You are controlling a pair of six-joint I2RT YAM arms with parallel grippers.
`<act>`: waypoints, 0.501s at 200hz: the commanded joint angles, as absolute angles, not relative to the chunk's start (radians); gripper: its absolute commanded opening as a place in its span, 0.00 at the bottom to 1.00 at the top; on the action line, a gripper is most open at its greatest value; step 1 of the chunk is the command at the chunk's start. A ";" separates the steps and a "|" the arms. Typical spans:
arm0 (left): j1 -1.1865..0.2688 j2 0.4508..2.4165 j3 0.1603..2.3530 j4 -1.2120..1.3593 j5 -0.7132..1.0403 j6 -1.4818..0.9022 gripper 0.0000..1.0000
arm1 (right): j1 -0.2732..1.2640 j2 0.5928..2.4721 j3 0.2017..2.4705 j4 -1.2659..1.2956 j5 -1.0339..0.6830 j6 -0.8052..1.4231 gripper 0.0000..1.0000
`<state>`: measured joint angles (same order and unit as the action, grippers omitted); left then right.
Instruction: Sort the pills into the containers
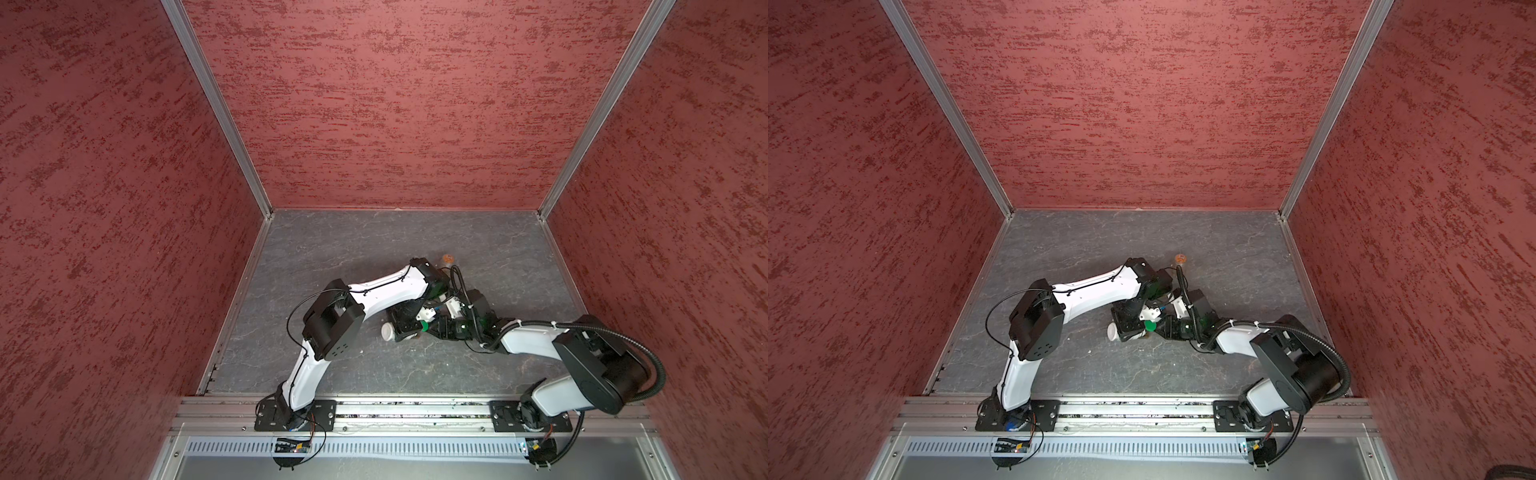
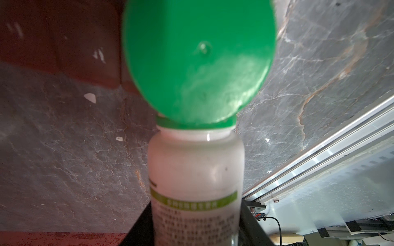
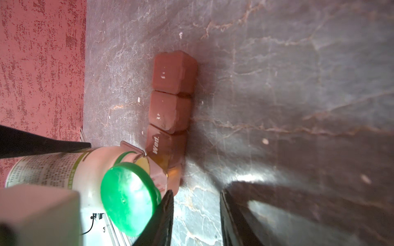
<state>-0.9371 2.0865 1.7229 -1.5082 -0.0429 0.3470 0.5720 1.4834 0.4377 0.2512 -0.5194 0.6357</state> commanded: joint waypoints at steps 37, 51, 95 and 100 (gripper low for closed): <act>-0.928 2.004 1.665 -1.425 -0.014 0.348 0.00 | 0.571 1.458 0.488 0.219 -0.533 0.618 0.38; -0.925 1.992 1.651 -1.411 -0.012 0.347 0.00 | 0.571 1.459 0.492 0.205 -0.531 0.616 0.39; -0.917 1.954 1.600 -1.359 0.005 0.342 0.00 | 0.570 1.392 0.509 0.129 -0.515 0.604 0.41; -0.915 1.948 1.595 -1.353 0.003 0.341 0.00 | 0.571 1.385 0.511 0.116 -0.509 0.601 0.41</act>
<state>-0.9215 1.9949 1.6131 -1.4174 -0.0227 0.3462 0.5720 1.4296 0.4683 0.1596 -0.5175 0.6239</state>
